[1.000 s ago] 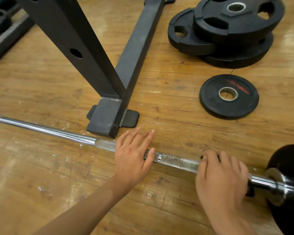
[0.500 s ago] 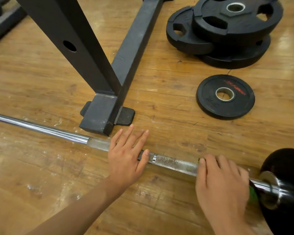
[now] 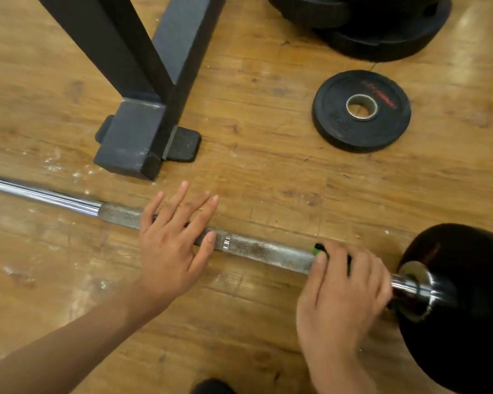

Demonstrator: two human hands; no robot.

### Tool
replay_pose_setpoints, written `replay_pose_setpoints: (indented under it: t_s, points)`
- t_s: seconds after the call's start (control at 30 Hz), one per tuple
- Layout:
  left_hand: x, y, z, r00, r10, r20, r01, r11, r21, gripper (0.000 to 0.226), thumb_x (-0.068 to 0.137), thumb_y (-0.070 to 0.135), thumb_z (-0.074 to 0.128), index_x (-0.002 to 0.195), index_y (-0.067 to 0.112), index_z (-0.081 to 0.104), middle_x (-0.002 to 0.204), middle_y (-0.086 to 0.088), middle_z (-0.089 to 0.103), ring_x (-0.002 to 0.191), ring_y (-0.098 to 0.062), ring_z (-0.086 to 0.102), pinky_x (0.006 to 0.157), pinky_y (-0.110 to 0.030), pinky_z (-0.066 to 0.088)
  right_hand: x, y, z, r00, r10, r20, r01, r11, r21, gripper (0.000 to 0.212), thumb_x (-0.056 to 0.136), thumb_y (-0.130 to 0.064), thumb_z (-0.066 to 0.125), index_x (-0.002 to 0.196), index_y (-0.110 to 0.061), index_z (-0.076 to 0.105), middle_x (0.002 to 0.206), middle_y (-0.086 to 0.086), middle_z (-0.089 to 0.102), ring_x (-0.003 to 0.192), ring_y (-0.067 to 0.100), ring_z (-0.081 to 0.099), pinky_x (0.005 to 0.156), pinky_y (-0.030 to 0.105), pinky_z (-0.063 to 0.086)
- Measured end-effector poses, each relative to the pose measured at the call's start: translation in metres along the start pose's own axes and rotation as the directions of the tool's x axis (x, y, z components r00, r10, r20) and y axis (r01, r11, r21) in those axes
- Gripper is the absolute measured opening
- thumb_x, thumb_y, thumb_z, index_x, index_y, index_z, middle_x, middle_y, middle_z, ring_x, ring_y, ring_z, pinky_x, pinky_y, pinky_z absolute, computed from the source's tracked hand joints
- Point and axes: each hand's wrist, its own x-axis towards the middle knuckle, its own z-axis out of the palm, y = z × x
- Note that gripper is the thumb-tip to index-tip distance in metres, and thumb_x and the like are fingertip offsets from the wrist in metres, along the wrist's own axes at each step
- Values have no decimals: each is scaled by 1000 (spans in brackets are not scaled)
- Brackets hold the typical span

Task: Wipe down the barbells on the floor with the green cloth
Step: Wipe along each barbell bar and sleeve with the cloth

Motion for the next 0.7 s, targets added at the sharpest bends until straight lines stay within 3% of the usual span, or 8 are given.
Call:
replay_pose_setpoints:
  t_s: [0.13,0.27,0.33,0.4,0.5,0.57,0.7]
  points:
    - [-16,2,-13,997,13,71,-12,1000,-8,50,110,38,34,145,14,61,146,-4,63,151,-30,41,119,-58,31,-20,-75,22,971,-228,79,218,969,118,22,97,-24,55,111,-20,71,101,4,64,100,28,57,108,45,37]
    - [-33,4,-23,993,26,118,-22,999,-34,50,110,37,34,148,14,58,150,-5,59,153,-32,38,119,-59,30,-35,-48,11,912,-385,139,371,921,117,32,96,-20,67,129,-20,68,114,6,66,107,30,60,106,42,38]
    - [-43,6,-26,994,25,111,-20,999,-51,49,108,35,36,146,14,59,150,-6,58,152,-33,39,118,-59,29,-42,-9,-1,949,-301,89,294,952,82,30,99,-22,60,127,-17,69,115,9,66,109,34,60,108,44,36]
    - [-51,9,-28,996,23,88,-17,998,-66,50,107,34,36,144,13,61,149,-7,59,150,-35,41,116,-60,29,-46,15,-9,998,-65,26,64,997,50,31,103,-22,49,123,-13,71,113,11,66,111,35,59,115,46,30]
    - [-63,13,-28,998,15,63,-11,999,-53,51,105,33,33,141,13,64,148,-10,59,148,-38,44,113,-62,29,-55,-9,-5,985,168,-27,-164,982,90,31,100,-18,47,114,-14,75,113,8,69,118,32,59,125,44,17]
    - [-69,15,-28,998,29,50,-27,999,-33,52,106,35,30,140,14,65,147,-12,60,147,-38,44,112,-60,29,-57,-42,1,994,99,52,-105,986,131,30,96,-21,48,107,-19,75,107,3,70,109,28,63,126,45,17]
    - [-73,12,-31,997,42,66,-39,998,-40,53,108,37,28,140,17,65,147,-11,60,147,-37,44,110,-60,31,-58,-81,4,953,-192,234,154,973,171,29,93,-27,46,103,-23,73,96,-2,68,93,22,63,127,45,21]
